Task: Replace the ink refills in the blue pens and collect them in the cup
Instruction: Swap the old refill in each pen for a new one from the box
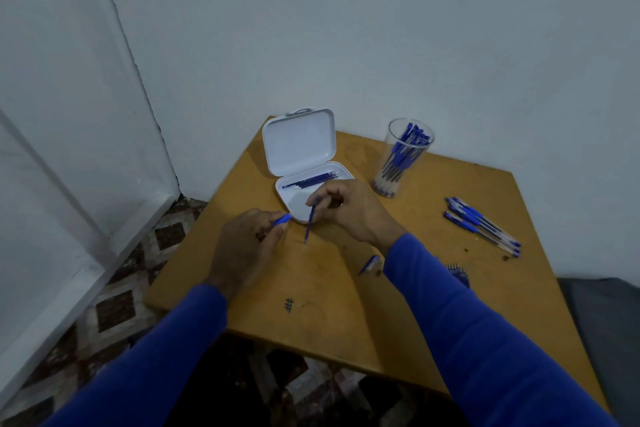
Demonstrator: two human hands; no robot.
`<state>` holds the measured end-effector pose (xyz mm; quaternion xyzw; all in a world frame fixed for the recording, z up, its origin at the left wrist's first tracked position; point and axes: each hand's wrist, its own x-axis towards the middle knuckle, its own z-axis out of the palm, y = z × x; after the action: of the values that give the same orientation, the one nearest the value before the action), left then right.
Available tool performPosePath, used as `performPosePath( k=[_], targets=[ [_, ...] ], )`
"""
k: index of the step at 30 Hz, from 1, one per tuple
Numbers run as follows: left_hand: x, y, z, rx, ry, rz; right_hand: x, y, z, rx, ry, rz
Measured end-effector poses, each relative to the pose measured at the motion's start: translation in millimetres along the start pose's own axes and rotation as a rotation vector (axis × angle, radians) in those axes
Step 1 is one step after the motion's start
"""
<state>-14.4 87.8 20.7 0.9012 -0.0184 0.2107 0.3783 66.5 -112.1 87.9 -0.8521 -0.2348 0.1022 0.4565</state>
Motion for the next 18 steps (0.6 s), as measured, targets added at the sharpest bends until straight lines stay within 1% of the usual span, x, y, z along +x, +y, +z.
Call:
performPosePath(
  k=[4, 8, 12, 16, 18],
  targets=[
    [-10, 17, 9, -0.047, -0.027, 0.038, -36, 7, 3, 0.177, 0.169, 0.035],
    [-21, 38, 23, -0.14, -0.056, 0.073, -71, 15, 2, 0.282, 0.304, 0.078],
    [-30, 56, 41, -0.231, -0.093, 0.059, -95, 25, -2, 0.387, 0.4, 0.158],
    [-35, 70, 55, -0.197, -0.122, 0.098, -108, 26, -8, 0.5, 0.473, 0.226],
    [-36, 75, 59, -0.192, -0.137, 0.106, -114, 25, -12, 0.51, 0.503, 0.262]
  ],
)
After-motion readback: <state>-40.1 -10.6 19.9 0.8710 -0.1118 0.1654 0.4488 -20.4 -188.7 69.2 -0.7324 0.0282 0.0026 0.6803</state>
